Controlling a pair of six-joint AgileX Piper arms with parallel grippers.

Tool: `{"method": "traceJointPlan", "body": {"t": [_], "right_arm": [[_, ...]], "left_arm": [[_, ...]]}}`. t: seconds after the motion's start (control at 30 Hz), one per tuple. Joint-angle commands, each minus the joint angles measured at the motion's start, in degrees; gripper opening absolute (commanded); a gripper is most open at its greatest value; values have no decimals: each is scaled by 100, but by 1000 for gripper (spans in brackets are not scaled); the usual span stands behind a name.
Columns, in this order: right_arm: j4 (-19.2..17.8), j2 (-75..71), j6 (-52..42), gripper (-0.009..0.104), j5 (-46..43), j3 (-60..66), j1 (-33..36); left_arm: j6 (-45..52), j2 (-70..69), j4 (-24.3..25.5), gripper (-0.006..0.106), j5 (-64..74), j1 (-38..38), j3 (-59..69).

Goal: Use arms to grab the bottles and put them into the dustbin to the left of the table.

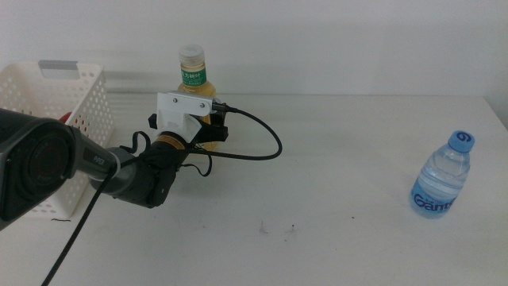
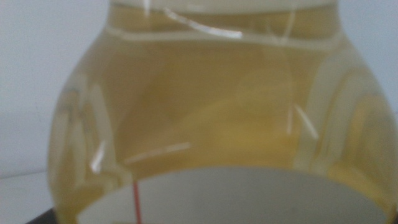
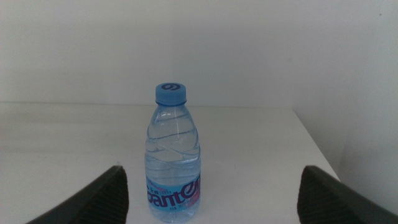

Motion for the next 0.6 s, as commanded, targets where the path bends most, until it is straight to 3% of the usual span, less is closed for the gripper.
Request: {"method": "traceJointPlan", "body": {"t": [0.0,0.13,0.27,0.4,0.43,0.47,0.57], "right_arm": [[-39,-28,-33,75,-50,22,-46],[-39,-28,-33,75,-50,22,-46],[-39,-28,-33,75,-50,22,-46],[-39,-28,-33,75,-50,22,-46],[-39,-28,-33,75,-50,22,-46],[-39,-28,-33,75,-50,22,-46],[-39,-28,-33,75,-50,22,-46]], "left_arm": [[-12,3,-50,94,-74,4,-40],[11,3,0,86,-115,4,-74],[11,3,195,66,-115,4,-74],[-55,3,185,38,-115,4,-74],[-55,3,101,5,-128,4,-63],[-55,3,126,-2,-277,4,-33],[-55,-121,137,-1,-586,4,135]]}}
